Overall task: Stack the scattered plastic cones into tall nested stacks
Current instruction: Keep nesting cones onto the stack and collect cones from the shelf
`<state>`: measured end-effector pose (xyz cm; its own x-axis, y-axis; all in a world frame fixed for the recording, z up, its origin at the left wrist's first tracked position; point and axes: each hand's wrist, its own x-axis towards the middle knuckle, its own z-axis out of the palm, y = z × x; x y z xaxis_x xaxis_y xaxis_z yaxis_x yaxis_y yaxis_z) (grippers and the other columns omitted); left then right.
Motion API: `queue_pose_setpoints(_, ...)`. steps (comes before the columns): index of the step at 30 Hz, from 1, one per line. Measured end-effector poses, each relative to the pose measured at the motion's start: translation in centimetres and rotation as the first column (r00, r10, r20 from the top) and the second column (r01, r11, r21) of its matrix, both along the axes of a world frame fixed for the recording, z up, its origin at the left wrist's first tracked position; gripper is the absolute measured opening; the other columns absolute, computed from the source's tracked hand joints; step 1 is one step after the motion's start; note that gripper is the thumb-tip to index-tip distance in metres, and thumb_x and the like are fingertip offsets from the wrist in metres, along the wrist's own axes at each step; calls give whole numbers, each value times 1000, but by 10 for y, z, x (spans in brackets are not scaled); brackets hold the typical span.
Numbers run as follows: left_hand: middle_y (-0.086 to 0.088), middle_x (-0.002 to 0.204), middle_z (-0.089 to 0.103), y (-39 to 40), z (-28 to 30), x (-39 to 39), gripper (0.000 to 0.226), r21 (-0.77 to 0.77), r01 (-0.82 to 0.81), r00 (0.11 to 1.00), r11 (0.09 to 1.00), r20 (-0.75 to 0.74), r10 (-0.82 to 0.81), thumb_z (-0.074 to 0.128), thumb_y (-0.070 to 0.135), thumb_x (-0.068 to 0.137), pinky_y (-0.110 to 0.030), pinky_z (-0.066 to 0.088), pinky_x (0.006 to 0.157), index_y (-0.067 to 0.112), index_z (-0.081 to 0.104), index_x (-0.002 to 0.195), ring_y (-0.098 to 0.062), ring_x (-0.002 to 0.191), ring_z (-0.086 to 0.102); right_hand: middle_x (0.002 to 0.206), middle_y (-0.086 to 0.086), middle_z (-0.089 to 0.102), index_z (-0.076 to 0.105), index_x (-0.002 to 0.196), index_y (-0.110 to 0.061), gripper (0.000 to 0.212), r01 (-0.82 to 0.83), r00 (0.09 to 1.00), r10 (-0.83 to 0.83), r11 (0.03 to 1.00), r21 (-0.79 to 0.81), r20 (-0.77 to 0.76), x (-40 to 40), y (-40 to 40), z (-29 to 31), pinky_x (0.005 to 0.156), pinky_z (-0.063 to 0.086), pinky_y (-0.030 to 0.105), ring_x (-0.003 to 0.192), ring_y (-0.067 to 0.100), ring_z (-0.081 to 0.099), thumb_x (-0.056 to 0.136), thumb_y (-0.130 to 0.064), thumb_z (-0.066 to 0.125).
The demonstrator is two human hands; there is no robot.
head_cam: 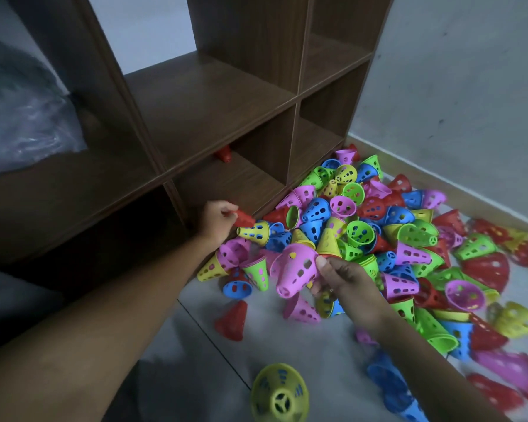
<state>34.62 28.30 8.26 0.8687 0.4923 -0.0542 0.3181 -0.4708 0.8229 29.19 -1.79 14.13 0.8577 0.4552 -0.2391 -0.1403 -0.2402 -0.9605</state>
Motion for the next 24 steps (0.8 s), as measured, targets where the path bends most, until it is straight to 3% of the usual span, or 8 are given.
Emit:
queue_pose_setpoints(4,-8,80,70,-4,16,-35,9,-119,95,995,988,-10,-97,67,-6,87,-27,50,64,0,72,91,-11,69,63,69,17,67,63,74,-9,47,-69,997,69,998,-2,-30,-16,0,22,66,48,42,61,28,56,102,-41,45)
queue_pose_setpoints(8,-18,96,71,-7,30,-65,10,-248,190,975,950,-69,-213,71,3,88,-20,55,52,-1,70,96,-19,75,67,72,17,66,62,73,-10,45,-106,992,109,993,54,-62,-30,-3,45,69,47,34,67,22,59,102,-39,44)
queue_pose_setpoints(11,-14,92,74,-12,43,-80,20,-417,206,963,885,-72,-258,75,11,85,-23,57,55,-1,66,98,-19,75,70,72,14,64,60,76,-8,45,-177,970,194,976,124,-144,-38,-7,56,67,48,30,69,24,62,100,-45,49)
queue_pose_setpoints(14,-9,85,72,-20,57,-89,19,-622,213,948,753,-57,-315,74,15,86,-25,57,59,7,60,95,-16,70,71,72,10,61,61,81,-9,37,-252,924,300,944,213,-239,-46,-13,65,70,49,32,67,23,61,100,-37,47)
queue_pose_setpoints(19,-4,86,72,-35,77,-102,36,-741,191,875,644,-169,-454,72,40,76,-28,49,77,12,63,98,-14,80,66,74,10,59,60,92,-6,29,-418,810,480,876,241,-338,-60,-23,73,70,53,29,65,18,60,99,-32,49)
queue_pose_setpoints(21,-10,107,70,-37,80,-107,70,-754,181,828,632,-229,-511,79,56,65,-33,48,94,9,62,113,-21,99,64,74,10,59,59,92,-5,30,-473,769,519,855,213,-373,-65,-26,70,71,53,29,66,17,59,100,-33,51)
queue_pose_setpoints(24,-16,140,56,-38,85,-113,128,-781,187,771,595,-258,-582,89,68,39,-42,31,116,5,45,141,-29,133,50,75,9,60,58,96,-1,34,-548,721,562,820,163,-405,-70,-30,65,74,53,30,67,17,61,96,-34,50)
